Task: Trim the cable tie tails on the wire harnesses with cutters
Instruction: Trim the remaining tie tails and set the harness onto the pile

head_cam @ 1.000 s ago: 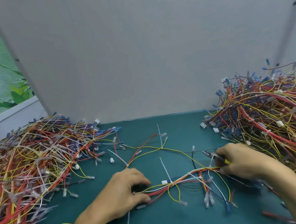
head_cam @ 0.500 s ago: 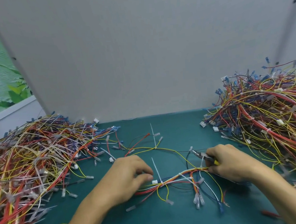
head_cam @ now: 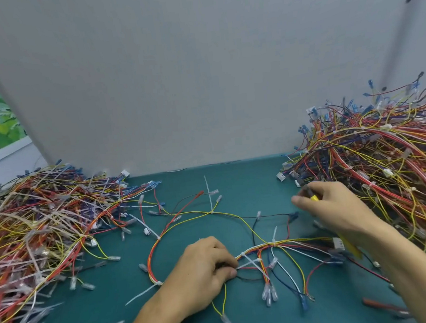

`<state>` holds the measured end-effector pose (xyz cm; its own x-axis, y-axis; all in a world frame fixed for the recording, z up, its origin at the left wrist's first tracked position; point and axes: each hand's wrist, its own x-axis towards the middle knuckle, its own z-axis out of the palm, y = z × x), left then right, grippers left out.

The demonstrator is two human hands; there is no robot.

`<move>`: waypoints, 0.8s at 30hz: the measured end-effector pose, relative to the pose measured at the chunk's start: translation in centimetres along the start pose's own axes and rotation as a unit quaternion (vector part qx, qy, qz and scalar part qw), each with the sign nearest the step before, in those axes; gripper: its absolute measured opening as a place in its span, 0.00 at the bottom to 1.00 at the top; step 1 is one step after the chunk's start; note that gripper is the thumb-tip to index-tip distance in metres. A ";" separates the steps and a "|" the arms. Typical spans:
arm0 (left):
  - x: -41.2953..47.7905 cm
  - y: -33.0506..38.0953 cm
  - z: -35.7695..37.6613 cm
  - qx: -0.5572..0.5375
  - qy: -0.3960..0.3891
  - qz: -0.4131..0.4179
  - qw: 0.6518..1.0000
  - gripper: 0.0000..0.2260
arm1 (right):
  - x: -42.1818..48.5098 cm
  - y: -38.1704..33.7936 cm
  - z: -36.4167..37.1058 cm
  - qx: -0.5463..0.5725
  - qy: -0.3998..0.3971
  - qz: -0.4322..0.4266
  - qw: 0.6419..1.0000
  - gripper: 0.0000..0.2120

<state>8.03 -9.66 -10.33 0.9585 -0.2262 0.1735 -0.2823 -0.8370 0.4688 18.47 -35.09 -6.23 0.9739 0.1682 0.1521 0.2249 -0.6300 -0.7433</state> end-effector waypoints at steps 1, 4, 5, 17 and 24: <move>0.0 0.0 0.0 -0.003 0.000 0.001 1.000 0.06 | 0.1 0.2 0.0 0.010 0.020 0.017 1.000 0.19; -0.1 0.0 0.0 -0.005 0.002 0.004 1.000 0.05 | 0.2 0.5 0.3 -0.035 0.017 0.073 0.997 0.32; -0.1 0.0 0.0 -0.005 0.003 0.005 1.000 0.05 | 0.2 0.4 0.5 -0.056 0.001 0.082 0.995 0.34; -0.2 -0.3 -1.2 -0.023 -0.010 -0.028 0.999 0.03 | -0.7 -0.5 -1.2 -0.186 -0.158 0.004 0.970 0.22; 2.1 1.9 -2.1 -0.017 0.049 0.008 0.999 0.06 | -0.8 -1.1 -3.3 -0.293 -0.197 -0.064 0.933 0.26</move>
<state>9.47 -10.68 -7.28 0.9460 -0.1877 0.2645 -0.3001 -0.8156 0.4947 17.58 -37.02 -3.40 0.8776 0.4638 -0.1211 0.4291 -0.8727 -0.2329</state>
